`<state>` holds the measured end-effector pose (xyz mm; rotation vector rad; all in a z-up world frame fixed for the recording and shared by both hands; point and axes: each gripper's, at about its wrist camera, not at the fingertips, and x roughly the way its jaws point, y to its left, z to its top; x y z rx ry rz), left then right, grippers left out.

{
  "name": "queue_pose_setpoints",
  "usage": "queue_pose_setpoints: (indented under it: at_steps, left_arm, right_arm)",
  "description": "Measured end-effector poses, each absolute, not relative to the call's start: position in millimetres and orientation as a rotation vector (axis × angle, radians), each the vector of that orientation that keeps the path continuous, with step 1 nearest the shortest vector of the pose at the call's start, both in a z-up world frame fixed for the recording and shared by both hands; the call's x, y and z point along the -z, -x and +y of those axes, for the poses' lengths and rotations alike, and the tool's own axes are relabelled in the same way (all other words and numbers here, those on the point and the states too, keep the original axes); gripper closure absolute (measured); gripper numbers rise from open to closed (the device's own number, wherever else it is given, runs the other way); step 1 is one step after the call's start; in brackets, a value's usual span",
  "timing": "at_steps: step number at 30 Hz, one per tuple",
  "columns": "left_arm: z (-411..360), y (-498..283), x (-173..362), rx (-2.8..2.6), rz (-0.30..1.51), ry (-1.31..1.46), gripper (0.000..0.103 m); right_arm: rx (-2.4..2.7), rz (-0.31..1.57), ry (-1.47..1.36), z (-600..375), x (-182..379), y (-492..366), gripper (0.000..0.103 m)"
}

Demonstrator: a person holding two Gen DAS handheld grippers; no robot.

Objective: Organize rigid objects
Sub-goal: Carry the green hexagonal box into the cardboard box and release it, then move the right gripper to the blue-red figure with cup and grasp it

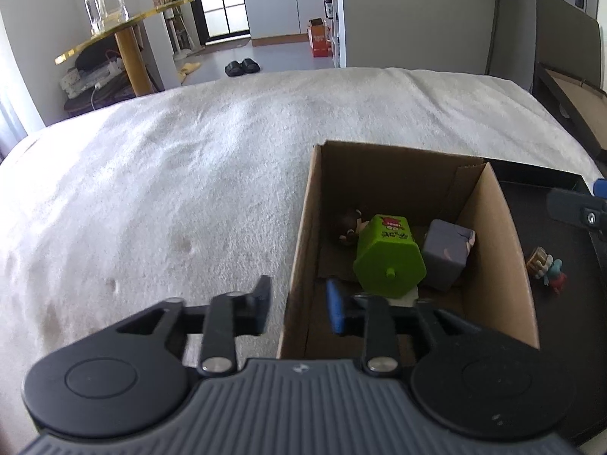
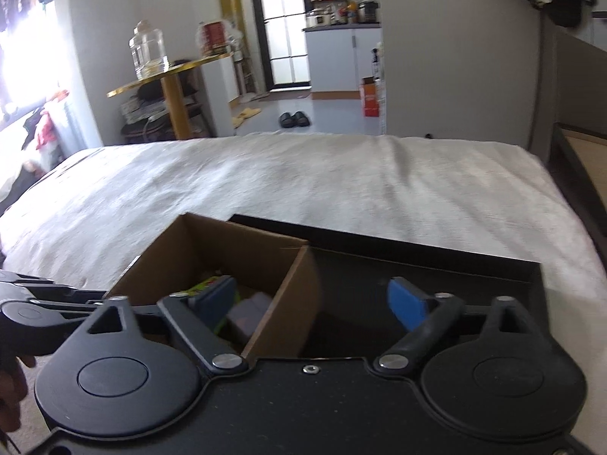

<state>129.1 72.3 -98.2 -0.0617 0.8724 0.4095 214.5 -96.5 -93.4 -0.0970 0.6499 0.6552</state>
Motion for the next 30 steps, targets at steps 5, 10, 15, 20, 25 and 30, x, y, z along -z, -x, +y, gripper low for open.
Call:
queue_pose_setpoints:
  at_steps: [5, 10, 15, 20, 25, 30]
  left_arm:
    - [67, -130, 93, -0.421, 0.861, 0.041, 0.050]
    - [62, -133, 91, -0.434, 0.859, 0.009, 0.036]
    - [57, -137, 89, -0.442, 0.857, -0.012, 0.031]
    - [52, -142, 89, -0.447, 0.859, -0.023, 0.028]
    - [44, -146, 88, -0.432, 0.864, -0.038, 0.026]
    - [37, -151, 92, -0.428, 0.874, -0.046, 0.026]
  right_arm:
    - [-0.626, 0.654, 0.113, -105, 99, -215, 0.011]
    - [-0.619, 0.652, 0.121, -109, 100, -215, 0.011]
    - [-0.601, 0.658, 0.108, -118, 102, -219, 0.011]
    - [-0.592, 0.673, 0.100, -125, 107, -221, 0.009]
    - [-0.575, 0.686, 0.101, -132, 117, -223, 0.006]
    - [-0.551, 0.712, 0.092, -140, 131, -229, 0.005]
